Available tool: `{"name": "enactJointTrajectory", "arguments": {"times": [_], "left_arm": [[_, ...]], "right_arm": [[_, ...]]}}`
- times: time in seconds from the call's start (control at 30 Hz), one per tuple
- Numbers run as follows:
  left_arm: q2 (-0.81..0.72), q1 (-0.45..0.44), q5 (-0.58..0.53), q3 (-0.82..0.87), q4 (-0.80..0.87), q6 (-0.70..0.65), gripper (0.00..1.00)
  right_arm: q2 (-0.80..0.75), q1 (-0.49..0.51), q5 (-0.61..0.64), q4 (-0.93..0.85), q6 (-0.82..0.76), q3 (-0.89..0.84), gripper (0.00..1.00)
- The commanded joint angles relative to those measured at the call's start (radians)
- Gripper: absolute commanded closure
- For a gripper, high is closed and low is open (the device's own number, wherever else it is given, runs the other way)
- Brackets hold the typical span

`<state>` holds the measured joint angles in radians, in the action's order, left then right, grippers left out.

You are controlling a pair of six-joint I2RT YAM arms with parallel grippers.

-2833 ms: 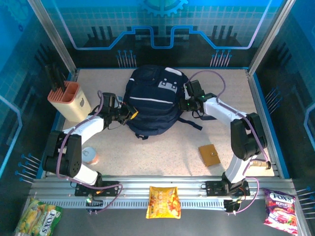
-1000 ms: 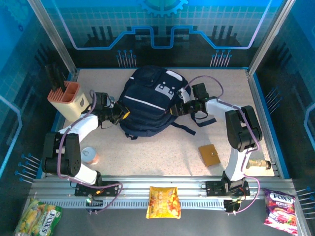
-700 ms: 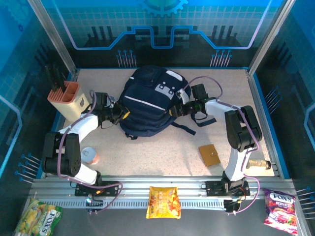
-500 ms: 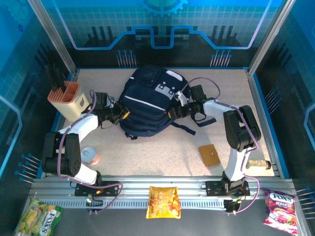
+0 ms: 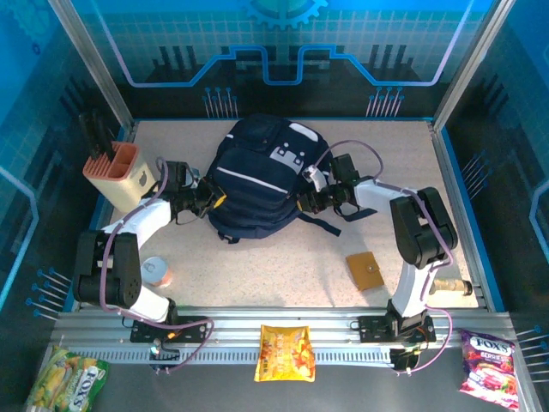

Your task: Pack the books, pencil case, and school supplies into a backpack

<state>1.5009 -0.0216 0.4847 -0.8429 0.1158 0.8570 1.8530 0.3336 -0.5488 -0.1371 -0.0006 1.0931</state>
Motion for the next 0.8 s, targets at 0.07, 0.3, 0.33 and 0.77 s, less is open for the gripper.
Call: {"name": "enactJointTrajectory", "arguments": {"times": [0.07,0.3,0.33,0.77], "left_arm": [[-0.001,0.017,0.006,-0.025,0.006,-0.02,1.0],[0.004,0.016,0.01,-0.019,-0.003,-0.014,1.0],[0.005,0.017,0.012,-0.018,-0.005,-0.015,1.0],[-0.021,0.034,-0.042,-0.006,0.031,-0.035,1.0]], "right_arm": [[-0.084,0.033,0.082,0.046,-0.016,-0.044,0.97],[-0.141,0.109,0.104,0.024,-0.07,-0.073,1.0],[-0.138,0.122,0.106,0.01,-0.079,-0.069,1.0],[-0.157,0.039,0.364,0.049,0.074,-0.09,0.99]]}}
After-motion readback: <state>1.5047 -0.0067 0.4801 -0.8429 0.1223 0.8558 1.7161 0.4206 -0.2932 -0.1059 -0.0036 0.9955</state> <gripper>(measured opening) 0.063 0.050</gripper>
